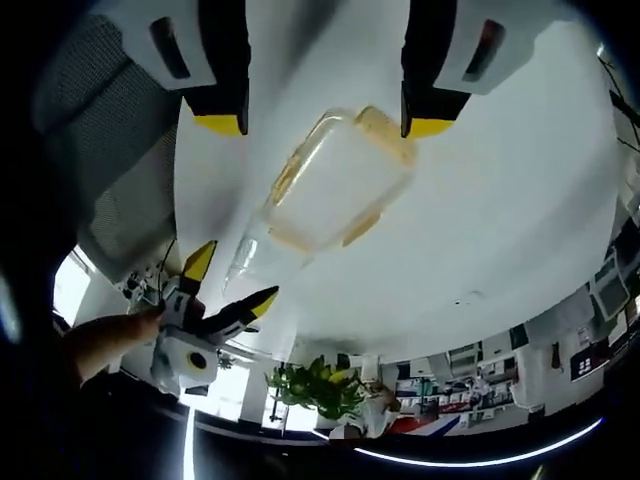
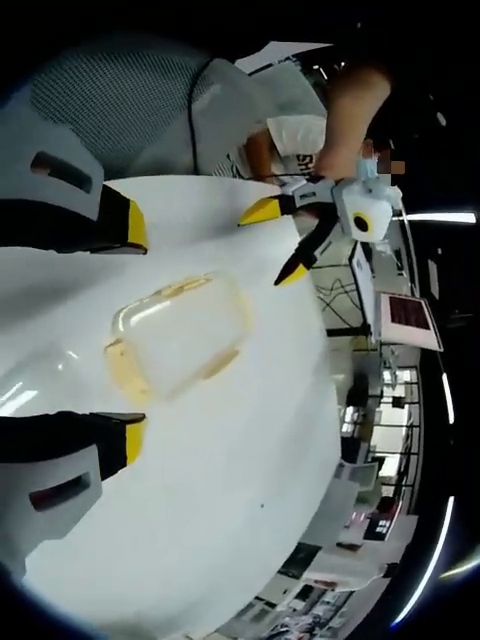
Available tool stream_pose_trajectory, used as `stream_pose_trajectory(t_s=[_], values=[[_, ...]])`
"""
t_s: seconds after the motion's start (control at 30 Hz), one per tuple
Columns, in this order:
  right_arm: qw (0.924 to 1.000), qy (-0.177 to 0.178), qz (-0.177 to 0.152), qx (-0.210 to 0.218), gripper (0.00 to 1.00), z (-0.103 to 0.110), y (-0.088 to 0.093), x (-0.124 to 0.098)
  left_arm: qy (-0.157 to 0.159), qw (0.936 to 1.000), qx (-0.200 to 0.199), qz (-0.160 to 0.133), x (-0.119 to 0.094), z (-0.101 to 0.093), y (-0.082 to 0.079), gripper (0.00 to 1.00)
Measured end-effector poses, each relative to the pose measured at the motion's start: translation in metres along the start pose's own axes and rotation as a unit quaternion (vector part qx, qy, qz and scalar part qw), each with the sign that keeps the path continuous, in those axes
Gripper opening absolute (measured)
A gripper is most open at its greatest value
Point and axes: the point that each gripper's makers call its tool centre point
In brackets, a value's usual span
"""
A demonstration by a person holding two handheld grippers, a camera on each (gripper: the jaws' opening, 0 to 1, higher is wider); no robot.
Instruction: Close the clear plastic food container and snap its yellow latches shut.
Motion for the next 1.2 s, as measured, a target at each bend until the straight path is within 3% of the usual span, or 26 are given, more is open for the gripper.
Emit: stream_pose_trajectory(t_s=[0.3,0.43,0.83,1.07,1.2], values=[[0.9994,-0.013,0.03,-0.01,0.59,-0.005,0.002,0.009,0.021,0.9982,0.048,0.03,0.01,0.012,0.01,0.55],[0.9982,-0.009,0.056,-0.019,0.54,-0.011,0.007,0.011,0.036,0.9979,0.039,0.037,0.013,0.013,0.009,0.57],[0.9969,-0.019,0.075,-0.016,0.53,-0.018,0.007,0.022,0.055,0.991,0.11,0.053,0.025,0.02,0.014,0.56],[0.9906,-0.032,0.122,-0.053,0.55,-0.024,0.012,0.031,0.057,0.9852,0.15,0.06,0.034,0.03,0.01,0.55],[0.9801,-0.049,0.172,-0.086,0.54,-0.024,0.021,0.033,0.061,0.9781,0.186,0.069,0.039,0.033,0.012,0.55]])
Point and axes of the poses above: the point that each gripper's makers call its tool centre point, and the gripper's own axes: x roughly forward along the fingers, z roughly to its left, y roughly out of its underside, and after that the axes turned 15 degrees about -y, right-handed
